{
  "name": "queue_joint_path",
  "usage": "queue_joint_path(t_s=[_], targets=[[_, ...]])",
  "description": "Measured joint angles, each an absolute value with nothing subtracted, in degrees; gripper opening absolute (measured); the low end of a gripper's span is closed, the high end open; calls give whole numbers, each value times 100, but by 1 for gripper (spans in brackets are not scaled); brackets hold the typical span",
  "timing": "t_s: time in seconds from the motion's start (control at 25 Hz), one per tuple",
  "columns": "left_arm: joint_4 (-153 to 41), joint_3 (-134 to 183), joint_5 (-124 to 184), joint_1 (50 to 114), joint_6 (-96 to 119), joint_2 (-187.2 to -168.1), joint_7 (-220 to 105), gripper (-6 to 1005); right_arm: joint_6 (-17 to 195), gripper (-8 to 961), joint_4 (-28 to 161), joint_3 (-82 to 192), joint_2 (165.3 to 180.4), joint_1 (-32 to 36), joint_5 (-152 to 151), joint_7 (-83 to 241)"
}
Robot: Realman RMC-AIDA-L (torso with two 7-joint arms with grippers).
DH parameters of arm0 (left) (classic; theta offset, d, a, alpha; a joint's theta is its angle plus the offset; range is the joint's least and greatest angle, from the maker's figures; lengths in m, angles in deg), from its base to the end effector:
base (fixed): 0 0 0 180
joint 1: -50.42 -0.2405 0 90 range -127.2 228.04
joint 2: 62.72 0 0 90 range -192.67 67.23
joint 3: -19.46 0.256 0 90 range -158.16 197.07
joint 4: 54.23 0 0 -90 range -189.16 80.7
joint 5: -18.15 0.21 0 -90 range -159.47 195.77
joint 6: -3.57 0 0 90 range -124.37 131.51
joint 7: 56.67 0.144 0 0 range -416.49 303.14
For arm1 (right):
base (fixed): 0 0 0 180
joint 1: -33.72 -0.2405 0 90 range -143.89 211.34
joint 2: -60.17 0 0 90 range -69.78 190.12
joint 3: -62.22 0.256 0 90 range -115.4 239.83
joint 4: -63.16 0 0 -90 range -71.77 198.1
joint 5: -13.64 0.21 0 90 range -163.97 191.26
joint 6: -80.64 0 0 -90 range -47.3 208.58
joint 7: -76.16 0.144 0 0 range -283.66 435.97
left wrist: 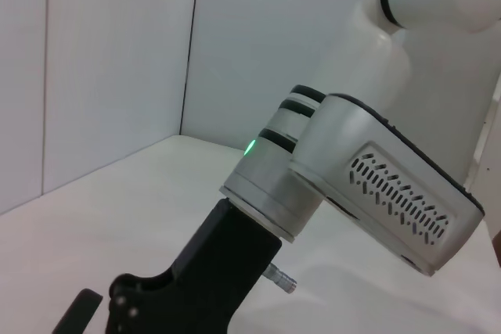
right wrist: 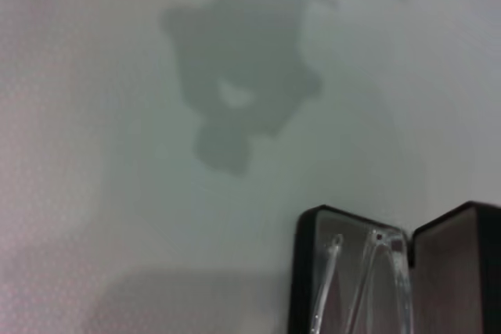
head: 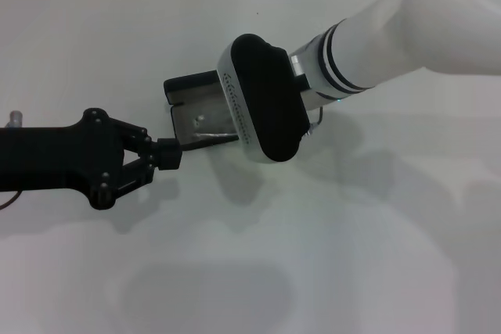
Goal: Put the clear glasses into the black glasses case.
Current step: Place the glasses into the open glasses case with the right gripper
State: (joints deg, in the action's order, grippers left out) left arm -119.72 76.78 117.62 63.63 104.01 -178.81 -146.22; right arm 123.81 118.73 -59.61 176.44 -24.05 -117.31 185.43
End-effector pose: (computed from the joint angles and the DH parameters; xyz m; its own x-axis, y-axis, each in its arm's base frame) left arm -0.2476 0.2719 0.0559 0.8510 0.2385 0.4679 0.3216 -0.9410 -0.1051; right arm 0.0630 0.3822 -0.1375 0.7473 0.5363 0.3924 0.6313 -0.7573 -0.1671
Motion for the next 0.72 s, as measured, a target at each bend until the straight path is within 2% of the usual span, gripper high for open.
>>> queue_joint_path(t_s=[0.72], targets=[[-11909,7667,11763,6434,10381,-17929,-14606,100,11681,124,11628,-6020,17644,-2332,-11668,18541]])
